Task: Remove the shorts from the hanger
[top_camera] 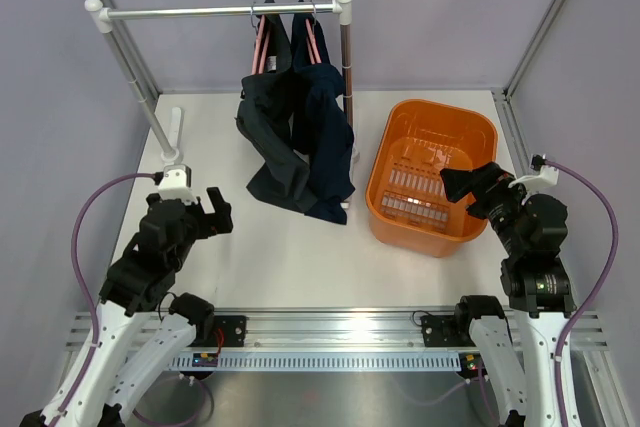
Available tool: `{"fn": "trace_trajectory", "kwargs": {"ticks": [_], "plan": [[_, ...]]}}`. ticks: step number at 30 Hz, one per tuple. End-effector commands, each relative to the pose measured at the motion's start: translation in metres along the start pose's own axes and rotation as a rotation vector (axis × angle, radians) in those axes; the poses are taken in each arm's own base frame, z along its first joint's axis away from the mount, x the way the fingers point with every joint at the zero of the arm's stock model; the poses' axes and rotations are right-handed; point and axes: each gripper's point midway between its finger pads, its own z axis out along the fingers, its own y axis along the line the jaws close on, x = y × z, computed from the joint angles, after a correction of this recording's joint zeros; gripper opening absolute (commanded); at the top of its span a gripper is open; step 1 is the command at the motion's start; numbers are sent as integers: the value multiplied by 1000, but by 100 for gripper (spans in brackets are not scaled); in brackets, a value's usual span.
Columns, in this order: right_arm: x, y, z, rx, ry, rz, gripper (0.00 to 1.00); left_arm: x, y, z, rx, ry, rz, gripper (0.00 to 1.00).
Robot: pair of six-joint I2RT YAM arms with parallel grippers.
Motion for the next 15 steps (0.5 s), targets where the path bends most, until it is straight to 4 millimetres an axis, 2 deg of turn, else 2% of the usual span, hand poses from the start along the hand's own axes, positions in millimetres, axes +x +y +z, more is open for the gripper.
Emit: {"fn": "trace_trajectory", "kwargs": {"ticks": [1,12,14,15], "plan": [[-2,7,-3,-38,-8,-15,99,-15,-7,1,29,-50,-13,99],[1,3,-2,-20,6,-29,100,-19,-8,-1,34,-60,-11,99],[1,3,-3,-17,9,-32,100,-28,-10,-5,46,-80,3,99],[-1,4,-4,-20,6,-41,99,-43,-13,-11,59,-110,2,99]]}}
